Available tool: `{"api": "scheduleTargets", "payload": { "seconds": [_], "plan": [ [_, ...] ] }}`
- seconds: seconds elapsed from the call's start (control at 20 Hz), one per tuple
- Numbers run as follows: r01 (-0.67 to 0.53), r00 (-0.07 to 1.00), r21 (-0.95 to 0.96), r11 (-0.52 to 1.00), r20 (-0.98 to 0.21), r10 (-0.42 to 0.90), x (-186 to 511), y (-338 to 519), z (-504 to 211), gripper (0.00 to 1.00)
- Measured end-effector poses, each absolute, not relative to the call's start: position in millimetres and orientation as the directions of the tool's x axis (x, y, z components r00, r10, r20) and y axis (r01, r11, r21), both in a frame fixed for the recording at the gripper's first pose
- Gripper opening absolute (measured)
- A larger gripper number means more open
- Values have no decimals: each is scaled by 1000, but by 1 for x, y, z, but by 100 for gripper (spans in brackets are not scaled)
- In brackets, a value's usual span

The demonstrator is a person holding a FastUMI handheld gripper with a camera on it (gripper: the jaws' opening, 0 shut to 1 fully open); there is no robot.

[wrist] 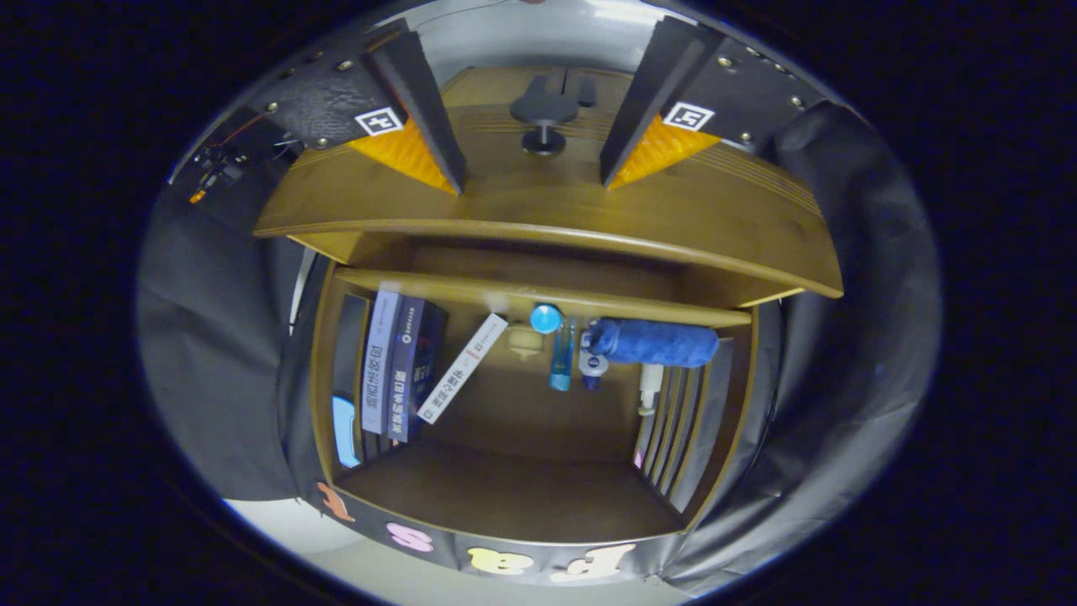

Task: Pull open the drawer, take out the items inside it, and place them on the countertop above the cabinet.

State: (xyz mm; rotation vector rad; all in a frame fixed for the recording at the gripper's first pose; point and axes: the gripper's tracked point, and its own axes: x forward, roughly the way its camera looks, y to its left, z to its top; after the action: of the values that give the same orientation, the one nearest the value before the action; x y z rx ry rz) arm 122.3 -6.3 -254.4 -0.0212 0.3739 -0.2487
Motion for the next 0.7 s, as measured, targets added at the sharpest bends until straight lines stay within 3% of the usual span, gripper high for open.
{"api": "scheduleTargets", "payload": {
  "seconds": [0.7],
  "plan": [
    [240,896,-119,963,-354,-267,197,-12,-265,96]
  ]
}}
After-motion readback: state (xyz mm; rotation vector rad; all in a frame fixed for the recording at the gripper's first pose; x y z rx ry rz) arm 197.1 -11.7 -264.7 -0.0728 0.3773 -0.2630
